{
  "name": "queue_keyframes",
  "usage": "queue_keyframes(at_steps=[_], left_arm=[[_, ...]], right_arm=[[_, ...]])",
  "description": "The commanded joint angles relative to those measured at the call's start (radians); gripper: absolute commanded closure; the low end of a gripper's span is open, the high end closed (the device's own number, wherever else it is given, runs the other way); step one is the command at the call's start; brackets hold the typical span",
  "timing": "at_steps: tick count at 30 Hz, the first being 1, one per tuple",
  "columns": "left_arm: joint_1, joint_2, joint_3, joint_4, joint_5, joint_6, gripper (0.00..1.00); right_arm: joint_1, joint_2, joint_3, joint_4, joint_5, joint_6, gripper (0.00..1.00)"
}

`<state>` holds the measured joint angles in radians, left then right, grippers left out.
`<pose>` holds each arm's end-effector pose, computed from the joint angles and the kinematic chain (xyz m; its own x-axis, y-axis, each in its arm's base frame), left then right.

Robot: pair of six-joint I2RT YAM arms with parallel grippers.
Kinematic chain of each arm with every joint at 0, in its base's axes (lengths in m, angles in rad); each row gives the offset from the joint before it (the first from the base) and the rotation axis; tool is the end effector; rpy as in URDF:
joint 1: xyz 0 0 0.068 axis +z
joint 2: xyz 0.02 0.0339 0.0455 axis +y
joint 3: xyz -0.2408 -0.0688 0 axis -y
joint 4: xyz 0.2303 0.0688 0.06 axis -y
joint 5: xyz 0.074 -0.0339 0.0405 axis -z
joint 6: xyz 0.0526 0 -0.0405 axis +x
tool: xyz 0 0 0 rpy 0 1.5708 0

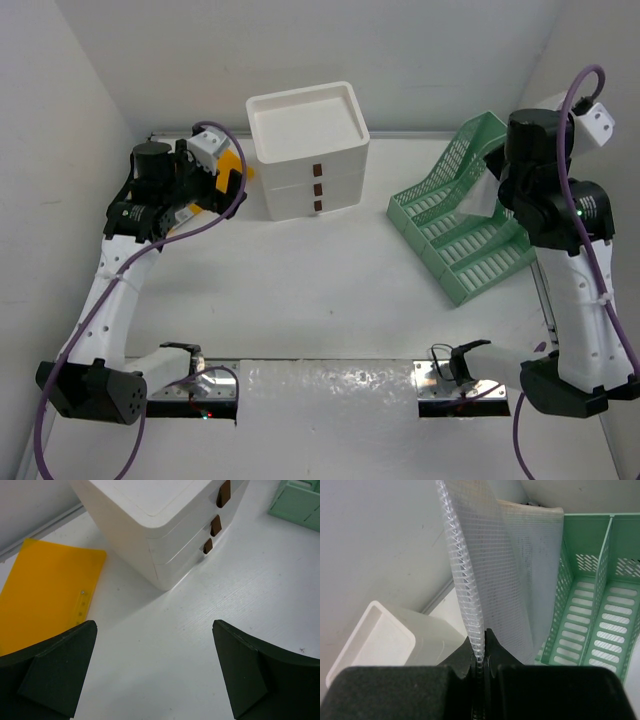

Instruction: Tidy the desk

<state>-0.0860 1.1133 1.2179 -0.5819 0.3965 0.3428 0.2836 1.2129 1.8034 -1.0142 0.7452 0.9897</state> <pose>0.2426 -0.0413 0.3570 -0.2896 0.3362 -0.8962 0.5503 0.8245 0.1315 0.1984 0.0207 0.4708 0.1075 0.6712 -0.7334 0.5428 0.5784 0.6089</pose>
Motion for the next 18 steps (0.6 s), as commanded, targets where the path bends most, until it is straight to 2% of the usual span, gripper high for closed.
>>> queue_keyframes(at_steps=[1,11,18], left_arm=[[-0.003,-0.007,0.031,0.02,0.001,0.007,0.0],[-0.004,0.016,0.045,0.021,0.004,-0.005,0.0],[-0.003,0.011,0.069,0.011,-0.012,-0.002,0.0]], right_arm=[[-0.001,-0.013,0.005,0.097,-0.038,-0.011,1.0],[0.0,0.004,0.192,0.123,-0.093,-0.054,1.0],[0.0,-0.022,0.146,0.153,-0.078,-0.097,1.0]])
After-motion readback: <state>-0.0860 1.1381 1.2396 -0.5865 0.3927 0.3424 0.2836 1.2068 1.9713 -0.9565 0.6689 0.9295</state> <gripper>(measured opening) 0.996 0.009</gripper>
